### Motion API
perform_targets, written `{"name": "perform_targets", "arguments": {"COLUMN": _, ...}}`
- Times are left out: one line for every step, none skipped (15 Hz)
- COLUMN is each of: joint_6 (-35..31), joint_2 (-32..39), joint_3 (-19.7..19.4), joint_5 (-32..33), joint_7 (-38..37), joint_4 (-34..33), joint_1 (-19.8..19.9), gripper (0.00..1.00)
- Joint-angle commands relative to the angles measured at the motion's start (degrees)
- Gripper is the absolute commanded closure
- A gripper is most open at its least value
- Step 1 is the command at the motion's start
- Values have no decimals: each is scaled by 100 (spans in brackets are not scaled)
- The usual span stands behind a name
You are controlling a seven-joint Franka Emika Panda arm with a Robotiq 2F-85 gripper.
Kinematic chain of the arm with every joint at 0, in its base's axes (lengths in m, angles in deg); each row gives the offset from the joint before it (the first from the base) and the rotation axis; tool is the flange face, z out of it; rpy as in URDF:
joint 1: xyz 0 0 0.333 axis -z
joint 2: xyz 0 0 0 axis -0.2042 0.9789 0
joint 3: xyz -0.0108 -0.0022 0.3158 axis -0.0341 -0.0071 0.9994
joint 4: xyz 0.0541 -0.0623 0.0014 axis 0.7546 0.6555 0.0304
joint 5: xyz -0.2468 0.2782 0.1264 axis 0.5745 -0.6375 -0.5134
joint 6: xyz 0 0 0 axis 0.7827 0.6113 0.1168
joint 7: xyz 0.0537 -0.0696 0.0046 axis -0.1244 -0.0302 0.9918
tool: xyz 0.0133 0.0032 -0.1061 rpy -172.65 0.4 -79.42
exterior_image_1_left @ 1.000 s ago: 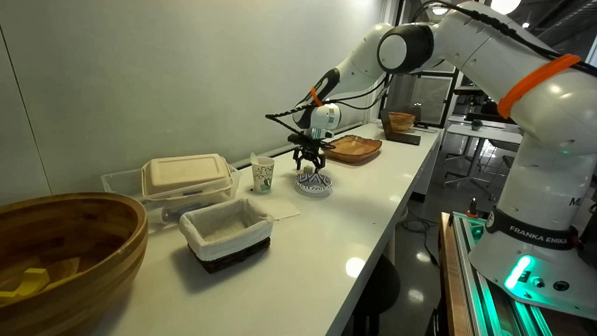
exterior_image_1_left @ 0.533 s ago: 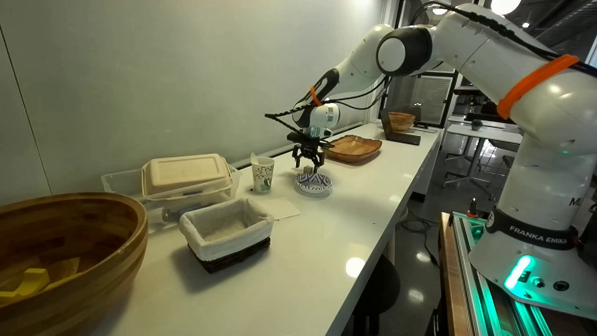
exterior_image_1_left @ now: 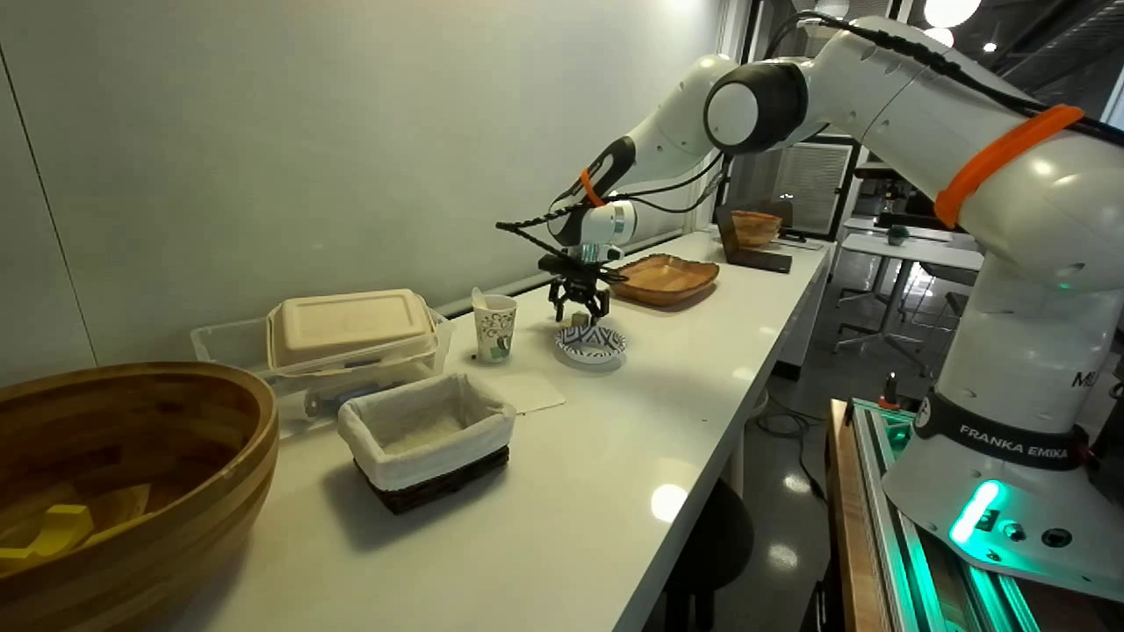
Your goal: Put the plaque and the block in the bowl
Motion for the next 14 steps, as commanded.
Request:
{"name": "perform_targets", "arguments": {"joint_6": 322, "joint_2": 174, "joint_3": -20, "joint_5": 152, "joint_7": -91, "joint_4": -289, "joint_1": 21, "gripper": 34}}
{"name": "perform_targets", "arguments": {"joint_6": 379, "joint_2": 158, "joint_3": -24, "joint_5": 169, "joint_7": -92, "joint_4": -314, "joint_1": 19, "gripper": 40}}
{"name": "perform_targets", "arguments": {"joint_6": 429, "joint_2": 156, "joint_3": -31, "joint_5": 181, "joint_7": -98, "joint_4": -346, "joint_1": 17, "gripper": 49}}
{"name": "perform_targets", "arguments": {"joint_6": 433, "joint_2": 155, "joint_3": -23, "joint_5": 176, "joint_7": -94, "joint_4": -356, "joint_1": 21, "gripper": 53}}
{"name": "perform_targets", "arguments": {"joint_6": 424, "joint_2": 151, "joint_3": -23, "joint_5": 177, "joint_7": -93, "joint_4": -344, "joint_1": 16, "gripper": 53}}
{"name": "perform_targets", "arguments": {"joint_6": 424, "joint_2": 136, "joint_3": -25, "joint_5": 176, "joint_7": -97, "joint_4": -327, "joint_1": 16, "gripper": 53}}
{"name": "perform_targets", "arguments": {"joint_6": 421, "joint_2": 105, "joint_3": -23, "joint_5": 168, "joint_7": -95, "joint_4": -293, "joint_1": 18, "gripper": 53}}
{"name": "perform_targets", "arguments": {"joint_6": 341, "joint_2": 9, "joint_3": 36, "joint_5": 109, "joint_7": -15, "joint_4": -193, "joint_1": 40, "gripper": 53}}
{"name": "perform_targets", "arguments": {"joint_6": 363, "joint_2": -77, "joint_3": 101, "joint_5": 63, "joint_7": 77, "joint_4": -121, "joint_1": 72, "gripper": 53}}
{"name": "perform_targets", "arguments": {"joint_6": 281, "joint_2": -204, "joint_3": 130, "joint_5": 37, "joint_7": 141, "joint_4": 9, "joint_1": 72, "gripper": 53}}
{"name": "perform_targets", "arguments": {"joint_6": 281, "joint_2": -292, "joint_3": 157, "joint_5": 8, "joint_7": 190, "joint_4": 77, "joint_1": 86, "gripper": 53}}
{"name": "perform_targets", "arguments": {"joint_6": 323, "joint_2": -420, "joint_3": 177, "joint_5": -17, "joint_7": 255, "joint_4": 181, "joint_1": 102, "gripper": 53}}
{"name": "perform_targets", "arguments": {"joint_6": 300, "joint_2": -509, "joint_3": 148, "joint_5": 0, "joint_7": 253, "joint_4": 261, "joint_1": 81, "gripper": 53}}
{"name": "perform_targets", "arguments": {"joint_6": 302, "joint_2": -627, "joint_3": 135, "joint_5": 3, "joint_7": 260, "joint_4": 369, "joint_1": 72, "gripper": 53}}
